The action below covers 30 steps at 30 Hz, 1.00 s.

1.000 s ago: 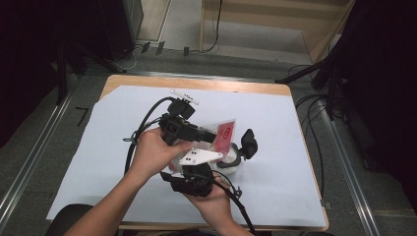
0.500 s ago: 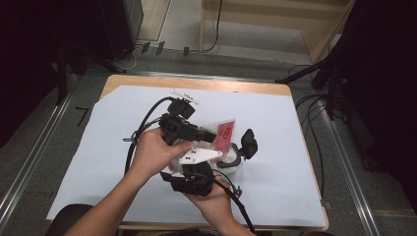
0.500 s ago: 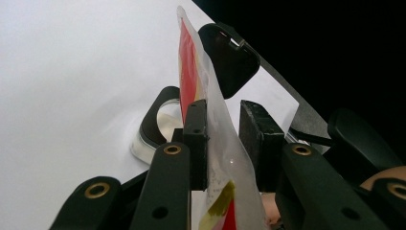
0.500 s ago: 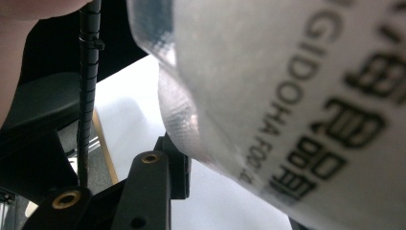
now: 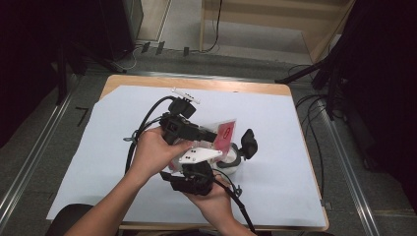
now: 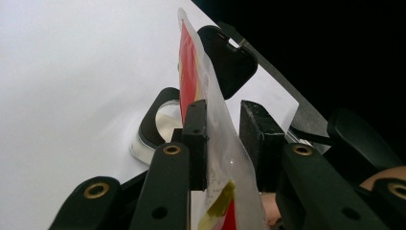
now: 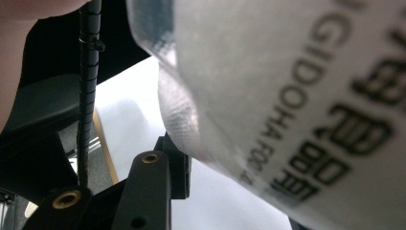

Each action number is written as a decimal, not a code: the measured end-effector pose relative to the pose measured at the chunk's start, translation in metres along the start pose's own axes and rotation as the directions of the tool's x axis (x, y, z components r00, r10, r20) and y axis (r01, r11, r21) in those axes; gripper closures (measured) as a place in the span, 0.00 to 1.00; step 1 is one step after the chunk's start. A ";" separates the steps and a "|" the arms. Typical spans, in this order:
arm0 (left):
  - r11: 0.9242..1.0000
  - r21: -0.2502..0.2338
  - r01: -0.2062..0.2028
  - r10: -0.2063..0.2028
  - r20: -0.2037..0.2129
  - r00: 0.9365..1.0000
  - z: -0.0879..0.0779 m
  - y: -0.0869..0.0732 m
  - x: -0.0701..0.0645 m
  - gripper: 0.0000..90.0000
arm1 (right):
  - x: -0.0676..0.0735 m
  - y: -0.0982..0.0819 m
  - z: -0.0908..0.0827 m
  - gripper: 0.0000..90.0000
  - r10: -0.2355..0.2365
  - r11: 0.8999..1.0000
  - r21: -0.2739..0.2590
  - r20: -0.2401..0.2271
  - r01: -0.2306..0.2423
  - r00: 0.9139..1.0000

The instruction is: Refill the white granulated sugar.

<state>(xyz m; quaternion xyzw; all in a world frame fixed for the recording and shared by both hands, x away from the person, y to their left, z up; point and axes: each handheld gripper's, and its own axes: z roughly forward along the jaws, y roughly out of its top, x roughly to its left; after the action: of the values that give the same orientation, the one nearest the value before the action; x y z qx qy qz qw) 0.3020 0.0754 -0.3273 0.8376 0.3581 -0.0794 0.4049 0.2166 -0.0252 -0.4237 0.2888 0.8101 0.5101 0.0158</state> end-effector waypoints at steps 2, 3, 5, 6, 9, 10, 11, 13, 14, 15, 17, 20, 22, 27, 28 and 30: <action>1.000 0.003 -0.005 0.005 -0.002 1.000 0.000 0.000 -0.001 0.82 | 0.000 0.000 0.000 0.71 0.001 1.000 -0.004 0.001 -0.001 1.000; 1.000 0.001 -0.003 0.003 -0.008 1.000 0.000 0.000 -0.001 0.82 | 0.000 0.000 0.000 0.71 0.002 1.000 -0.004 0.002 -0.002 1.000; 1.000 -0.002 -0.004 0.004 -0.007 1.000 0.001 0.001 -0.001 0.81 | 0.000 0.000 0.000 0.71 0.006 1.000 -0.004 0.004 -0.006 1.000; 1.000 0.000 -0.003 0.003 -0.007 1.000 0.001 0.001 -0.002 0.81 | 0.000 0.000 0.000 0.71 0.007 1.000 -0.005 0.005 -0.007 1.000; 1.000 0.002 -0.006 0.006 -0.009 1.000 0.001 0.002 -0.002 0.81 | 0.000 0.000 -0.001 0.71 0.015 1.000 -0.010 0.008 -0.015 1.000; 1.000 0.001 -0.008 0.008 -0.008 1.000 0.001 0.002 -0.002 0.81 | 0.000 0.000 -0.001 0.71 0.016 1.000 -0.011 0.008 -0.016 1.000; 1.000 0.004 -0.010 0.011 -0.015 1.000 0.002 0.002 -0.003 0.82 | 0.000 0.000 -0.001 0.71 0.015 1.000 -0.012 0.007 -0.015 1.000; 1.000 0.003 -0.013 0.013 -0.014 1.000 0.002 0.002 -0.003 0.82 | 0.000 0.000 -0.001 0.71 0.017 1.000 -0.014 0.007 -0.017 1.000; 1.000 0.002 -0.014 0.014 -0.011 1.000 0.002 0.002 -0.004 0.82 | 0.000 0.000 -0.001 0.71 0.016 1.000 -0.015 0.007 -0.016 1.000; 1.000 0.006 -0.017 0.017 -0.019 1.000 0.002 0.002 -0.004 0.82 | 0.000 0.000 -0.001 0.71 0.014 1.000 -0.016 0.007 -0.014 1.000; 1.000 0.003 -0.017 0.017 -0.015 1.000 0.002 0.001 -0.005 0.82 | 0.000 -0.001 -0.001 0.71 0.014 1.000 -0.019 0.007 -0.014 1.000; 1.000 0.008 -0.021 0.021 -0.024 0.999 0.002 0.002 -0.006 0.82 | 0.000 -0.002 -0.001 0.71 0.013 1.000 -0.022 0.008 -0.013 1.000; 1.000 0.011 -0.026 0.026 -0.021 0.999 0.003 0.002 -0.005 0.82 | -0.001 -0.003 -0.001 0.71 0.016 1.000 -0.024 0.007 -0.016 1.000; 1.000 0.009 -0.029 0.030 -0.021 0.999 0.003 0.001 -0.006 0.82 | 0.000 -0.004 0.000 0.71 0.015 0.999 -0.031 0.016 -0.015 1.000; 1.000 0.009 -0.030 0.030 -0.021 0.999 0.003 0.001 -0.006 0.82 | 0.000 -0.004 0.000 0.71 0.014 0.999 -0.032 0.016 -0.014 1.000; 1.000 0.010 -0.029 0.029 -0.024 0.999 0.003 0.001 -0.007 0.82 | 0.000 -0.004 0.000 0.70 0.011 0.999 -0.030 0.016 -0.011 1.000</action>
<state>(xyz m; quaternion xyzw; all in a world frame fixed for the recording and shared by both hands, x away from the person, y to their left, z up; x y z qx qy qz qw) 0.2986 0.0689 -0.3259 0.8455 0.3505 -0.0649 0.3976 0.2146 -0.0267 -0.4270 0.2971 0.8005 0.5199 0.0241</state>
